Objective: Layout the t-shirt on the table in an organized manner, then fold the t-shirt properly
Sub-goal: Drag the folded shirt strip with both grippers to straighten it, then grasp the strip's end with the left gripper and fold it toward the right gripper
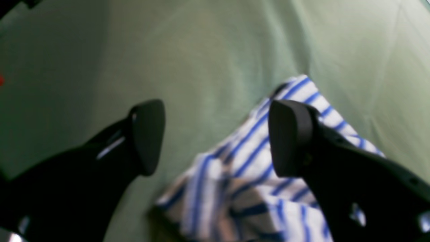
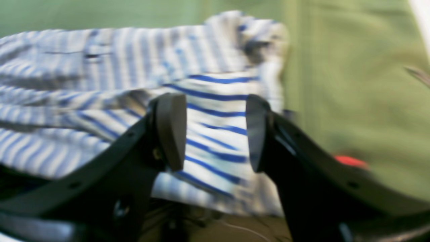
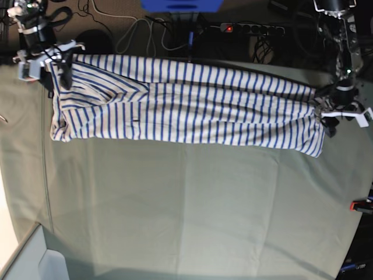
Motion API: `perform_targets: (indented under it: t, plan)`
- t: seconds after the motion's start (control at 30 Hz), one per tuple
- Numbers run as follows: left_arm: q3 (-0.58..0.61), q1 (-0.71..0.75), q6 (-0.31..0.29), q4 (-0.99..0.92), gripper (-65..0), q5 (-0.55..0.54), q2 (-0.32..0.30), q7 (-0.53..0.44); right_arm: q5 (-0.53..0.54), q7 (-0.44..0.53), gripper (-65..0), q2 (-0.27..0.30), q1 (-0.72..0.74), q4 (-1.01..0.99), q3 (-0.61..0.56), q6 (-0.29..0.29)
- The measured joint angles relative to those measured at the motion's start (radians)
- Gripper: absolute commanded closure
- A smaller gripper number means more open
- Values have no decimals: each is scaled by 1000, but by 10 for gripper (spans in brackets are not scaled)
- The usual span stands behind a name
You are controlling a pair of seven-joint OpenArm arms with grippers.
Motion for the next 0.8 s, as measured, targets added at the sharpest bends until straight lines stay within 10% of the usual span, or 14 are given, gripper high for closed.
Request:
perform_targets:
  t: [0.43,0.67,0.8]
  plan:
    - [110,-75,-4,-166,-457,12,-5,-43,-4,-108,-294,-1,2,-2,-97,0]
    - [109,-90,-5,-198,-23,10,-11,-50,-4,-110,-294,0,4,-2,-97,0]
    - [109,-90,-5,-196,-18,15,-8,-52,-4,-110,-294,0,5,-2,-97,0]
